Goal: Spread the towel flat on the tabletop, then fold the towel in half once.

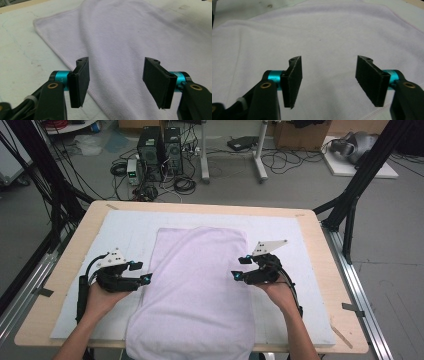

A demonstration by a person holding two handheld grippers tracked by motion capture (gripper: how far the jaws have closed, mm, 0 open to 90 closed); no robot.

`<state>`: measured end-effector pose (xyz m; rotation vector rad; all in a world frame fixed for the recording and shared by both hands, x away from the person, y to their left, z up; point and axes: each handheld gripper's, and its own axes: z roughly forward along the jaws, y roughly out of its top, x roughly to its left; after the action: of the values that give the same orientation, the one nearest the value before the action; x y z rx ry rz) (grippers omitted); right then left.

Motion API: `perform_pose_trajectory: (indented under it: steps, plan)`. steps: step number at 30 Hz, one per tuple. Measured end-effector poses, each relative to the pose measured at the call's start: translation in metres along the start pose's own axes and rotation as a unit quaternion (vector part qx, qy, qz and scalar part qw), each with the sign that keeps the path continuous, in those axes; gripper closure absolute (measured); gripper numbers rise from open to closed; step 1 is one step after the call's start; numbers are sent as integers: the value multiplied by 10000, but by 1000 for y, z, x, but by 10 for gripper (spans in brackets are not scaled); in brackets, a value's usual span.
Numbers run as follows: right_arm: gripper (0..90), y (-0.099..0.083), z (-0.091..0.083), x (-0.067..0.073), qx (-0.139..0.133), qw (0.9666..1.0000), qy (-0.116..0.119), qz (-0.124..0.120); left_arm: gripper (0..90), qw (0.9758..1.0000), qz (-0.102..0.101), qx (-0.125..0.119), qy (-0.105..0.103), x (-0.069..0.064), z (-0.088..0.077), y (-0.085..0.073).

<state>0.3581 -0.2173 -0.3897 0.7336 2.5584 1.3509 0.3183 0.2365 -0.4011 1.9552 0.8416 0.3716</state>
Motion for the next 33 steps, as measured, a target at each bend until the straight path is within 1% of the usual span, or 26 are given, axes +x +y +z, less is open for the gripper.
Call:
perform_pose_trajectory:
  steps: [1, 2, 5, 6, 7, 9, 14, 21, 24, 26, 29, 32, 33]
  plan:
    - [334, 1, 0, -1, -20, 10000, -25, 46, 374, 10000, -53, -35, 26, 1, 1, 1]
    - [334, 3, 0, -2, -48, 10000, -11, 45, 375, 10000, -45, 23, 17, 3, 1, 2]
    - [327, 6, -1, -3, -48, 10000, -60, -23, 371, 9999, -96, -25, 29, 5, 2, 5]
    - [322, 7, -2, -3, -25, 10000, -52, -6, 372, 10000, -66, -11, 30, 6, 2, 6]
    - [320, 8, -3, -3, -25, 10000, -73, -13, 372, 10000, -88, -19, 37, 6, 2, 6]
    - [320, 8, -3, -3, -53, 10000, -43, -33, 371, 9999, -115, 19, 31, 8, 3, 6]
    - [321, 7, -1, -6, 16, 10000, -46, -30, 373, 9998, -181, -9, 18, 11, 5, 5]
    - [321, 7, 2, -11, 35, 10000, -60, -44, 378, 9998, -211, 2, 48, 15, 8, 6]
    - [322, 9, 2, -15, 43, 10000, -70, -14, 378, 9998, -211, 33, 66, 18, 9, 10]
    - [323, 11, 1, -18, 81, 9999, -103, -10, 383, 9997, -234, -67, 79, 20, 10, 13]
    - [324, 18, 0, -24, 123, 9998, -157, -52, 386, 9996, -245, -2, 156, 24, 14, 19]
    - [331, 24, 3, -34, 148, 9996, -249, -56, 401, 9991, -260, -59, 341, 28, 20, 25]
    - [338, 24, 4, -39, 134, 9994, -305, -64, 411, 9989, -245, -17, 392, 31, 23, 26]
